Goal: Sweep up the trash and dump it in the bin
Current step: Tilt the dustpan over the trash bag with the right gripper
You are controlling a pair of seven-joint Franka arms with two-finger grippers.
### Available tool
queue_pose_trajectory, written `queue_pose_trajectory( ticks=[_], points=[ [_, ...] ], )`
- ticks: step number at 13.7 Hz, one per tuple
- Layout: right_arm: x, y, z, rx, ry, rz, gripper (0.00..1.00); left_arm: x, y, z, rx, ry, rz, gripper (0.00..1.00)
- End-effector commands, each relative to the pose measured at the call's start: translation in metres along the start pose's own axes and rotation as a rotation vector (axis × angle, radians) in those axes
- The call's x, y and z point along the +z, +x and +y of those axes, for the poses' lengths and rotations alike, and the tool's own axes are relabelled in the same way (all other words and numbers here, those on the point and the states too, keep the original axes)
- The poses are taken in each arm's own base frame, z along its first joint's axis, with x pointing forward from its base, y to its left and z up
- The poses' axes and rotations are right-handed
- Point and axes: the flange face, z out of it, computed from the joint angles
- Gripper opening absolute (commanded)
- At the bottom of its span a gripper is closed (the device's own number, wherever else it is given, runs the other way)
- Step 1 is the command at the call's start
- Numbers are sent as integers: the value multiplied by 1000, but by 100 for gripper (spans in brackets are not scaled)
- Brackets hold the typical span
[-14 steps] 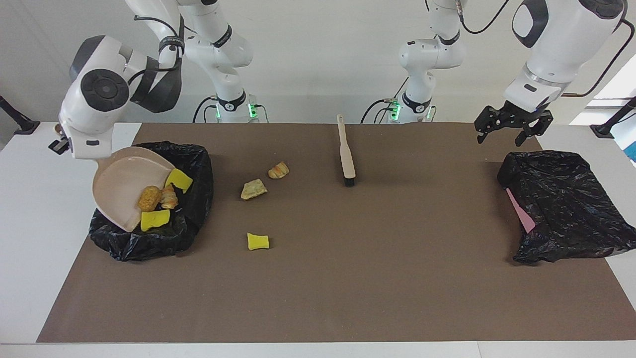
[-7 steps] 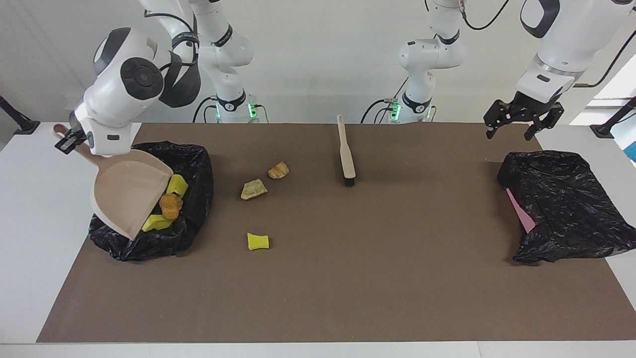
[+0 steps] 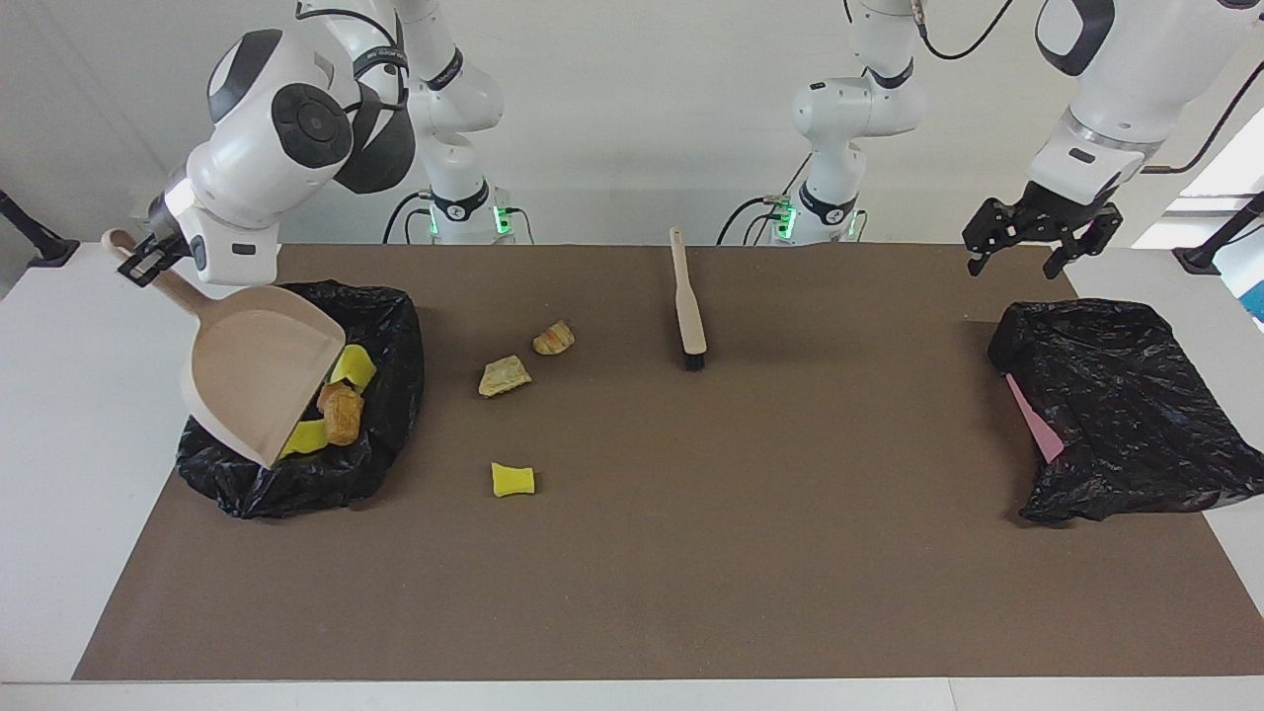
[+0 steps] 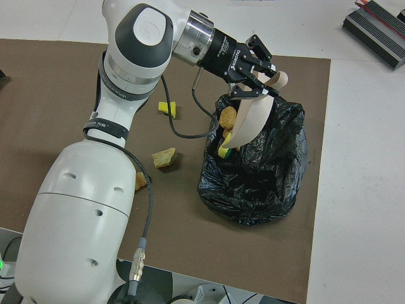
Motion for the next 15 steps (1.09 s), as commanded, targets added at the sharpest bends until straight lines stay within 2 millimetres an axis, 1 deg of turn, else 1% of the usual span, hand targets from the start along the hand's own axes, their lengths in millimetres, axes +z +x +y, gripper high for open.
queue_pose_trajectory(
  ticks=[1, 3, 4, 5, 8, 9, 11, 12, 13, 15],
  points=[
    [-27, -2, -4, -29, -68, -9, 0, -2, -4, -1, -8, 19, -4, 100],
    [-36, 3, -6, -34, -81, 5, 0, -2, -4, -1, -8, 19, -3, 100],
    [-50, 8, -6, -32, -104, 15, 0, -2, -4, -1, -8, 19, -4, 100],
    [-56, 10, -7, -32, -112, 21, 0, -2, -4, -1, -8, 19, -4, 100],
    [-65, 24, -11, -15, -99, 103, 0, -2, -4, -1, -8, 19, -4, 100],
    [-74, 33, -15, -1, -93, 147, 0, -2, -4, -1, -8, 19, -4, 100],
    [-80, 44, -20, 40, -48, 245, 0, -2, -4, -1, -8, 19, -4, 100],
    [-87, 51, -25, 84, -16, 307, 0, -2, -4, -1, -8, 19, -4, 100],
    [-89, 59, -28, 118, 31, 385, 0, -2, -4, -1, -8, 18, -4, 100],
    [-76, 65, -28, 243, 205, 626, 0, -2, -4, -1, -8, 19, -4, 100]
  ],
)
